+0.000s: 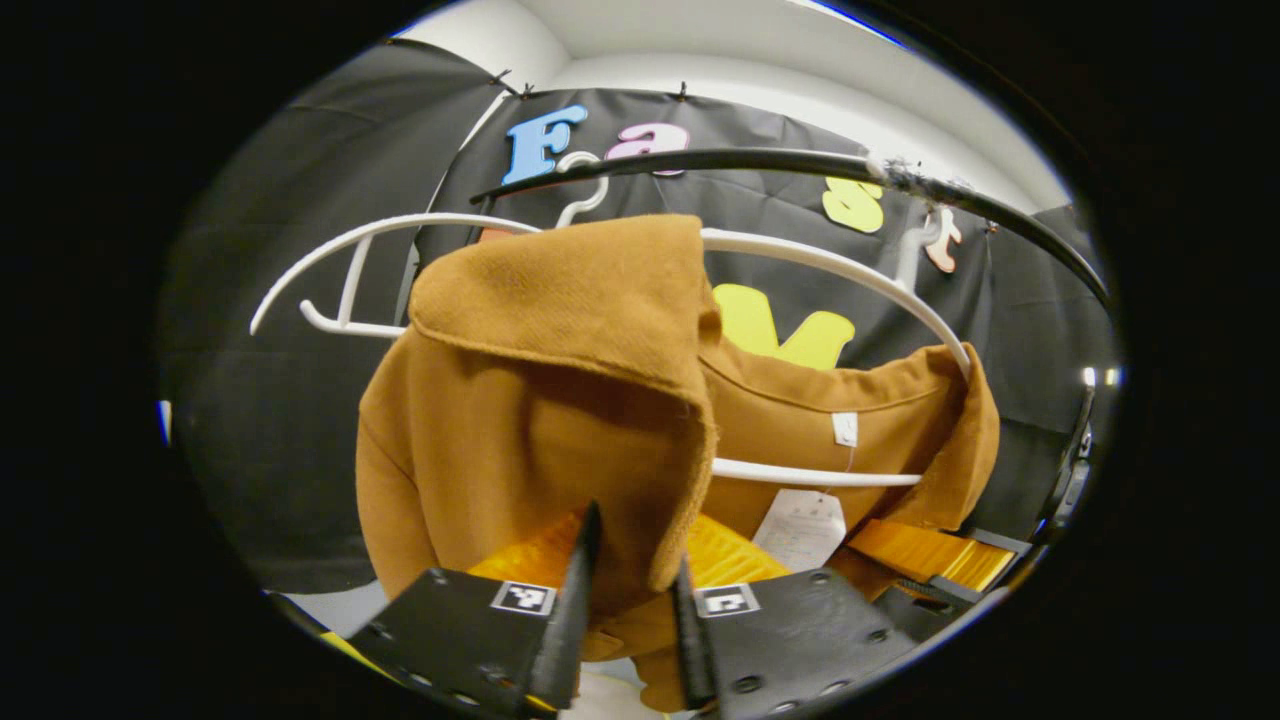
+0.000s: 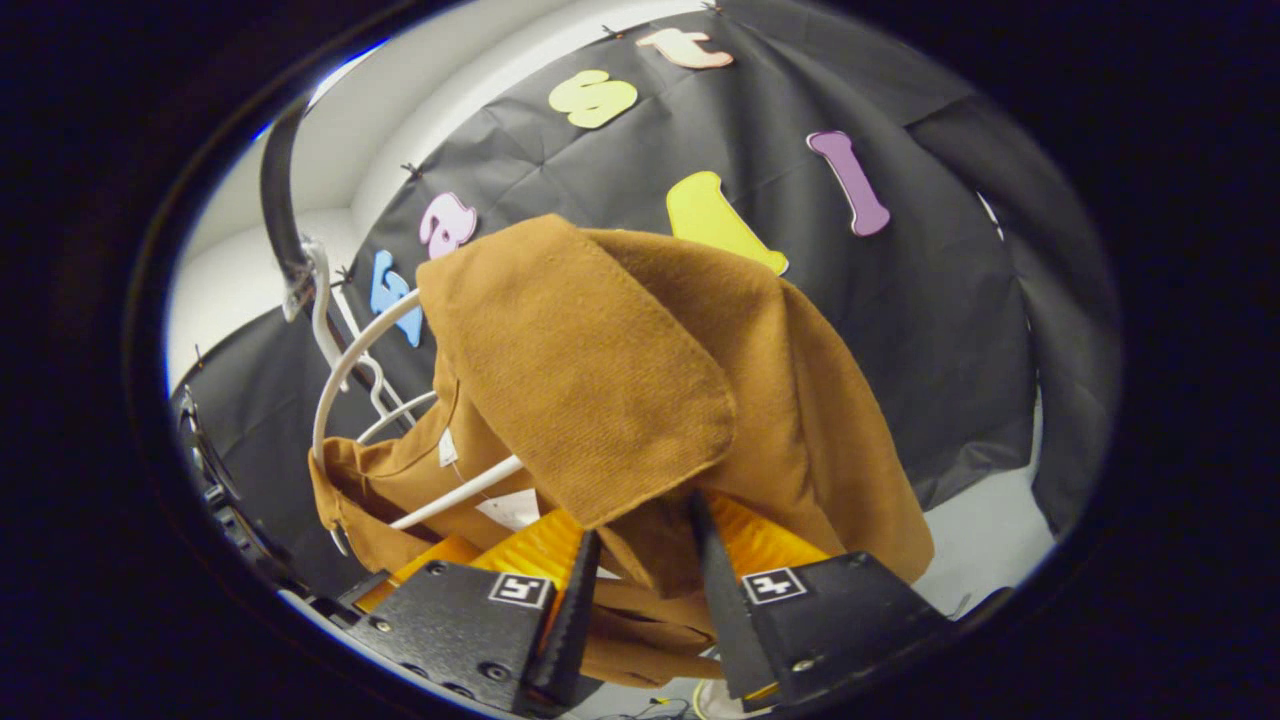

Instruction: Grasp the clothes on the hanger with both hands and then place them into the laundry hamper below.

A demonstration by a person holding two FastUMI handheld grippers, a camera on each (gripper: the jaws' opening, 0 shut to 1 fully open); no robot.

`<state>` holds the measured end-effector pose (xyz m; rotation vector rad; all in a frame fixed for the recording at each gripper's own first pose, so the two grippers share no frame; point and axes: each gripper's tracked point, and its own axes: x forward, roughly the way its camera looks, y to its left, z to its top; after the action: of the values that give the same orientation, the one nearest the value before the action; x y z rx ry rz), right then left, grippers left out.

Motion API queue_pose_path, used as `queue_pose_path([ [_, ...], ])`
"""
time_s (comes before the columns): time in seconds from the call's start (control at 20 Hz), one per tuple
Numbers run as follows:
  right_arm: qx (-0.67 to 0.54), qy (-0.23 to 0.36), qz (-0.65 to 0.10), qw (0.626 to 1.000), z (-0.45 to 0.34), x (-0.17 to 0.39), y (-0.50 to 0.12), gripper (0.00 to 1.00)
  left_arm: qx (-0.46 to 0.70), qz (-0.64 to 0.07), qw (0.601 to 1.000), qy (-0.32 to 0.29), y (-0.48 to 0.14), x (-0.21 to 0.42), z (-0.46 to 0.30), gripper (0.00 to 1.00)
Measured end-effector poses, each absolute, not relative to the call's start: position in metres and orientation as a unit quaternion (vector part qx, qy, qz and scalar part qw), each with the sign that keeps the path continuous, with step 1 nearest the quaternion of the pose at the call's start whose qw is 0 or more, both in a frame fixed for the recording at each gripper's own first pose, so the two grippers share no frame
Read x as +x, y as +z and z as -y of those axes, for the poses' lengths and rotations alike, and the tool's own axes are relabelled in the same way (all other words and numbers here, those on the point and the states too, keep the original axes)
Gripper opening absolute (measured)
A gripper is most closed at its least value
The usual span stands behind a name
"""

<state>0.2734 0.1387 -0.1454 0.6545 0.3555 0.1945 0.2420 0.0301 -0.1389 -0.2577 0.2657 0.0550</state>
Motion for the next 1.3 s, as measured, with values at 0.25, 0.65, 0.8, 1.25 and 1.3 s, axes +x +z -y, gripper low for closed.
queue_pose_path([
  [0.25,0.34,0.056,-0.157,0.925,-0.105,0.27,-0.145,0.12,-0.137,-0.133,0.982,0.018,-0.128,0.226,-0.04,0.15],
  [0.65,0.383,0.054,-0.138,0.912,-0.074,0.25,-0.126,0.09,-0.153,-0.116,0.981,-0.006,-0.105,0.21,-0.043,0.01],
  [0.8,0.401,0.054,-0.126,0.906,-0.061,0.245,-0.118,0.09,-0.163,-0.096,0.982,0.002,-0.086,0.202,-0.059,0.07],
  [1.25,0.473,0.061,-0.093,0.874,-0.034,0.243,-0.091,0.06,-0.187,-0.074,0.98,-0.001,-0.045,0.185,-0.096,0.07],
  [1.3,0.476,0.059,-0.09,0.873,-0.032,0.245,-0.09,0.06,-0.189,-0.068,0.98,-0.004,-0.039,0.183,-0.099,0.0],
])
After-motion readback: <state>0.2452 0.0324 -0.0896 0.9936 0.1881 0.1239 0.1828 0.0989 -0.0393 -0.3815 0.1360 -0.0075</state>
